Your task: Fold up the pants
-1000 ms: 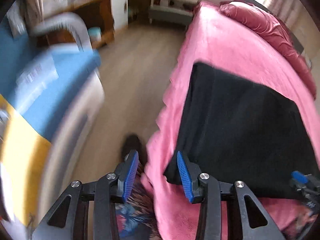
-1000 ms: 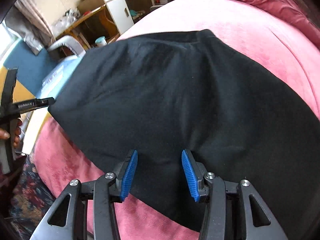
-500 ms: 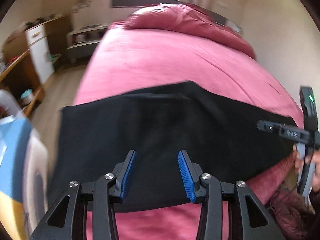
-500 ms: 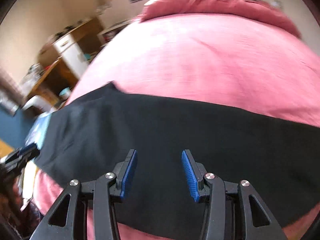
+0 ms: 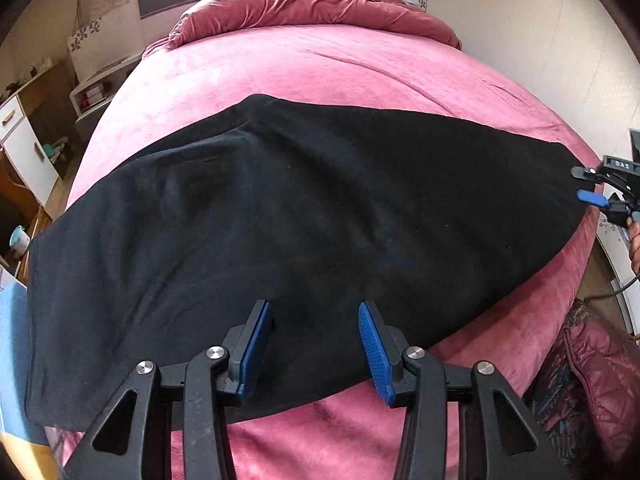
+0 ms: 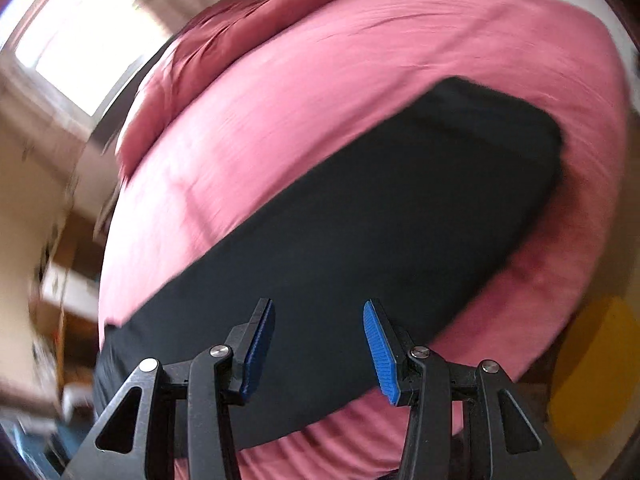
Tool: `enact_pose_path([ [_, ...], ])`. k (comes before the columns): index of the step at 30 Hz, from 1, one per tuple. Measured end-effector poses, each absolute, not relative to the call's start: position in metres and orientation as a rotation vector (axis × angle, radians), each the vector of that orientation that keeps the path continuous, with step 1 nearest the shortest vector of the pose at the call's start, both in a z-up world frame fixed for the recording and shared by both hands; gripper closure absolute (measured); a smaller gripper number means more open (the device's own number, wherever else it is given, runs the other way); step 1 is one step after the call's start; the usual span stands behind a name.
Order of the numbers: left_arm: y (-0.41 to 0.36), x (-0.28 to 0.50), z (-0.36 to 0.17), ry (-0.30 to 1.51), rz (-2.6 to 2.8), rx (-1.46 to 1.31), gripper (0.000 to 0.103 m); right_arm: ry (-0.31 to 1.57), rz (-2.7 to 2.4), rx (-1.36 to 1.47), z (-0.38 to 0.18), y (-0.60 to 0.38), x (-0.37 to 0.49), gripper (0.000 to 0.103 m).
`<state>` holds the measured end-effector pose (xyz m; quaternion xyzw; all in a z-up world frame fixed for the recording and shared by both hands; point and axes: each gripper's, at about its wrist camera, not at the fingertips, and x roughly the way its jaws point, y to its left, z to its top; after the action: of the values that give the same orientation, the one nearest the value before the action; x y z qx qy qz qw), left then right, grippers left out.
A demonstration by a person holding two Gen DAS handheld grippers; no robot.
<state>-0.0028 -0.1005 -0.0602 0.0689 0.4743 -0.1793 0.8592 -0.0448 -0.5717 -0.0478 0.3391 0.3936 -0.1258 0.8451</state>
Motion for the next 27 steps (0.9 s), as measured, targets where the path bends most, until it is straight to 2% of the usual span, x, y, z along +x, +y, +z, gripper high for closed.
enact_pose_path([
  [7,-0.104,-0.002,-0.056,0.977,-0.342,0.129,0.056,0.738,-0.360,0.914,-0.063,-0.615,-0.081,0.056],
  [10,-0.103,-0.002,-0.057,0.983,-0.335,0.126,0.056,0.722,-0.335,0.974,-0.076,-0.622,-0.083,0.051],
  [15,-0.101,-0.005,-0.060,0.997,-0.318,0.118,0.056,0.704,-0.303,1.059,-0.096,-0.630,-0.085,0.050],
  [19,-0.102,-0.002,-0.064,1.005,-0.313,0.114,0.049,0.676,-0.278,1.127,-0.110,-0.639,-0.081,0.049],
  [27,-0.105,0.001,-0.074,1.032,-0.305,0.109,0.047,0.606,-0.241,1.210,-0.120,-0.659,-0.075,0.049],
])
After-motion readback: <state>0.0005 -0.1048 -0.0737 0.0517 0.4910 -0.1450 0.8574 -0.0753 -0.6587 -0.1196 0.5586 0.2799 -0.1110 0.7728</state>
